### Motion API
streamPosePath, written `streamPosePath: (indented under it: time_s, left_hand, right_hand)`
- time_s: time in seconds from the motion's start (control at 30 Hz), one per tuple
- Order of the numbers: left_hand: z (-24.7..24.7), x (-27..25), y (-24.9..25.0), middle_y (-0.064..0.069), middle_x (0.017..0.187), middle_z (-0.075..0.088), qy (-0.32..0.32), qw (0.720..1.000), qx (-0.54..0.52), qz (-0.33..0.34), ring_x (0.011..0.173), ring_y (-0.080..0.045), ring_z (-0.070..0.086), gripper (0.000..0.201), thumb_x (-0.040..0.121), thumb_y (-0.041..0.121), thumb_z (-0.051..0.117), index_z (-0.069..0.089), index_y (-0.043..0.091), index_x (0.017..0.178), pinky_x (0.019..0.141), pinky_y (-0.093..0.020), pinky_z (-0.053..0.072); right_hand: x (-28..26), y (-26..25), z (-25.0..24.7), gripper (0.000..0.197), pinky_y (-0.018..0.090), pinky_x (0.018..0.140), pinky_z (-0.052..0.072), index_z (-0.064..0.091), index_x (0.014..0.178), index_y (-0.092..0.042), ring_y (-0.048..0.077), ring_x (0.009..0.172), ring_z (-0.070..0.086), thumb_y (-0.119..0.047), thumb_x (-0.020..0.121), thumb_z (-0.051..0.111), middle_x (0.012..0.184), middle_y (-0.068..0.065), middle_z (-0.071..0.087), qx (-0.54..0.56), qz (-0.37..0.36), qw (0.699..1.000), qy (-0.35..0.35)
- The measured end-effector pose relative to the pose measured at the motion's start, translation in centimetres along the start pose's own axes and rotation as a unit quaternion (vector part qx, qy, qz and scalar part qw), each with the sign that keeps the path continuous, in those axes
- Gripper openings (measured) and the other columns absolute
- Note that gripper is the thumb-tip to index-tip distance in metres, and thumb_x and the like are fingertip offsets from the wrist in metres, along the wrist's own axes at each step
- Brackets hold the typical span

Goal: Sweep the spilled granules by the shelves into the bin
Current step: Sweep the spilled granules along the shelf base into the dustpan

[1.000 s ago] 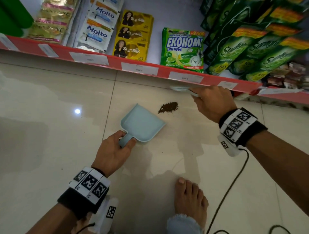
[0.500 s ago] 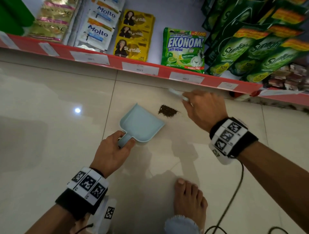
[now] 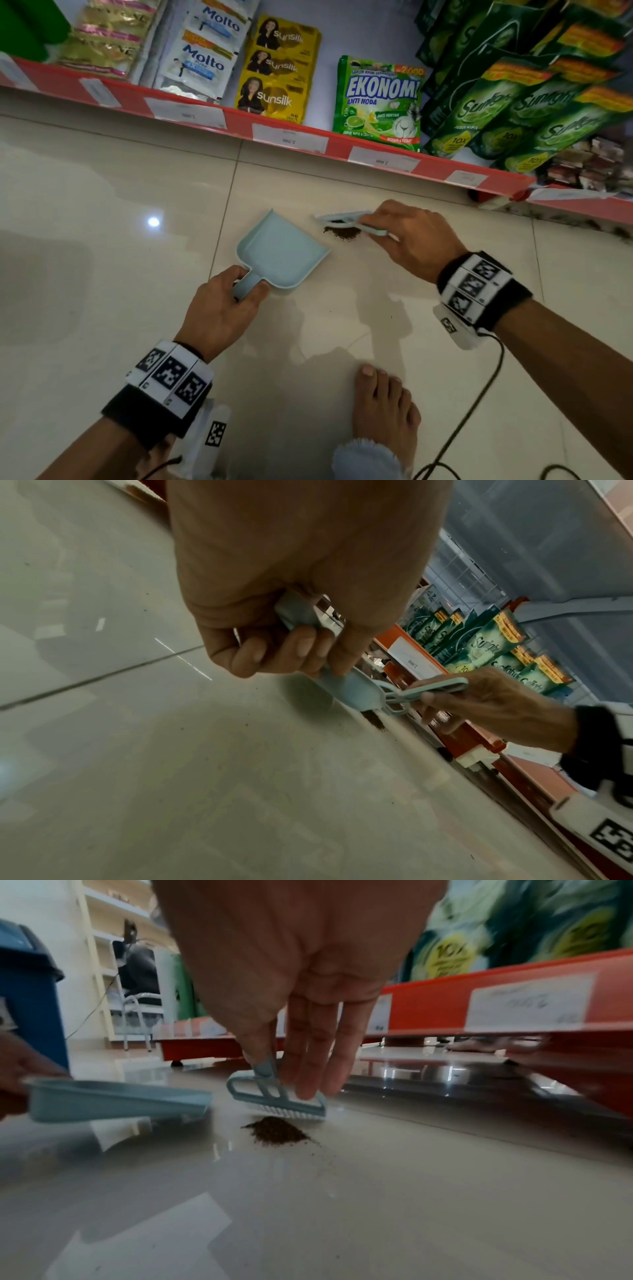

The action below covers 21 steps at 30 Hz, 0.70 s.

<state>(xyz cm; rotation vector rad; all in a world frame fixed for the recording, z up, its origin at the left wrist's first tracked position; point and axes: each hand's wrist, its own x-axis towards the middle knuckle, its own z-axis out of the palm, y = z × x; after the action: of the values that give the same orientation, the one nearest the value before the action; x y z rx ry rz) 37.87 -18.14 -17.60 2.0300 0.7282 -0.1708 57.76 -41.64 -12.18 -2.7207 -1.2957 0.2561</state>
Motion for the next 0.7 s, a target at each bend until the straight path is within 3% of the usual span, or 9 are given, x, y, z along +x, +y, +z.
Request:
streamPosePath:
  time_s: [0.1,0.17,0.23,0.3,0.4,0.47,0.53,0.6,0.7]
  left_hand:
    - [0.2,0.0,0.0,0.005,0.060,0.057,-0.003,1.000,-0.006,-0.002,0.052,-0.010,0.051,0.024,0.089,0.040,0.064,0.053,0.026,0.073,0.050,-0.024,0.035]
    - [0.3,0.1,0.2,0.006,0.060,0.057,-0.007,1.000,-0.004,0.001,0.052,-0.010,0.051,0.023,0.089,0.041,0.063,0.053,0.027,0.073,0.050,-0.024,0.035]
    - [0.3,0.1,0.4,0.006,0.060,0.057,-0.012,1.000,0.001,0.008,0.053,-0.009,0.052,0.023,0.089,0.041,0.063,0.052,0.028,0.073,0.050,-0.024,0.036]
    - [0.5,0.1,0.6,0.007,0.060,0.057,-0.016,1.000,0.007,0.013,0.053,-0.009,0.052,0.024,0.090,0.041,0.062,0.051,0.029,0.073,0.050,-0.025,0.036]
    - [0.6,0.0,0.8,0.006,0.060,0.056,-0.021,1.000,0.016,0.017,0.054,-0.012,0.053,0.024,0.090,0.041,0.062,0.050,0.028,0.073,0.052,-0.027,0.037]
    - [0.5,-0.1,0.8,0.006,0.059,0.056,-0.019,0.999,0.018,0.019,0.053,-0.013,0.053,0.024,0.090,0.040,0.062,0.050,0.028,0.072,0.051,-0.026,0.037]
    - [0.4,-0.3,0.8,0.005,0.060,0.057,-0.018,0.999,0.024,0.015,0.054,-0.013,0.054,0.023,0.090,0.040,0.062,0.052,0.027,0.074,0.051,-0.026,0.037]
    - [0.2,-0.5,0.7,0.003,0.062,0.059,-0.014,0.999,0.030,0.012,0.056,-0.013,0.055,0.022,0.090,0.039,0.062,0.054,0.023,0.077,0.050,-0.026,0.037]
    - [0.0,-0.6,0.3,0.000,0.062,0.059,-0.006,0.999,0.036,0.018,0.055,-0.013,0.054,0.022,0.090,0.037,0.062,0.055,0.019,0.078,0.049,-0.025,0.036]
  right_hand:
    - [-1.2,1.4,-1.2,0.027,0.038,0.068,0.055,0.067,0.116,-0.026,0.025,0.090,0.065,-0.036,0.098,0.049,0.113,-0.005,0.065,-0.009,0.080,0.994,0.076]
    - [-1.9,1.9,-1.5,0.024,0.036,0.066,0.052,0.068,0.105,-0.022,0.031,0.083,0.065,-0.033,0.096,0.049,0.101,0.000,0.068,-0.057,0.165,0.979,0.103]
    - [-2.3,1.6,-1.1,0.024,0.035,0.061,0.041,0.066,0.092,-0.017,0.036,0.070,0.062,-0.033,0.095,0.048,0.085,0.009,0.067,-0.097,0.243,0.960,0.097]
    - [-2.4,0.2,-0.2,0.029,0.032,0.059,0.034,0.064,0.084,-0.014,0.034,0.061,0.054,-0.033,0.096,0.045,0.075,0.012,0.065,-0.091,0.275,0.955,0.066]
    - [-1.3,-2.6,0.8,0.032,0.030,0.054,0.037,0.057,0.076,-0.014,0.026,0.052,0.043,-0.032,0.098,0.042,0.066,0.005,0.059,-0.037,0.241,0.969,0.049]
    - [-0.2,-4.2,1.1,0.033,0.032,0.054,0.045,0.052,0.073,-0.015,0.025,0.051,0.048,-0.031,0.099,0.041,0.064,0.003,0.056,0.016,0.216,0.974,0.059]
    - [0.6,-5.2,1.1,0.031,0.033,0.056,0.044,0.050,0.074,-0.016,0.028,0.055,0.050,-0.032,0.099,0.041,0.066,0.005,0.059,0.041,0.198,0.977,0.065]
    - [1.0,-5.5,1.0,0.030,0.032,0.055,0.041,0.049,0.074,-0.017,0.028,0.056,0.047,-0.032,0.099,0.042,0.069,0.005,0.061,0.039,0.183,0.979,0.076]
    - [1.2,-4.9,0.3,0.031,0.033,0.055,0.046,0.054,0.077,-0.016,0.027,0.056,0.053,-0.033,0.100,0.041,0.069,0.002,0.059,0.001,0.168,0.981,0.100]
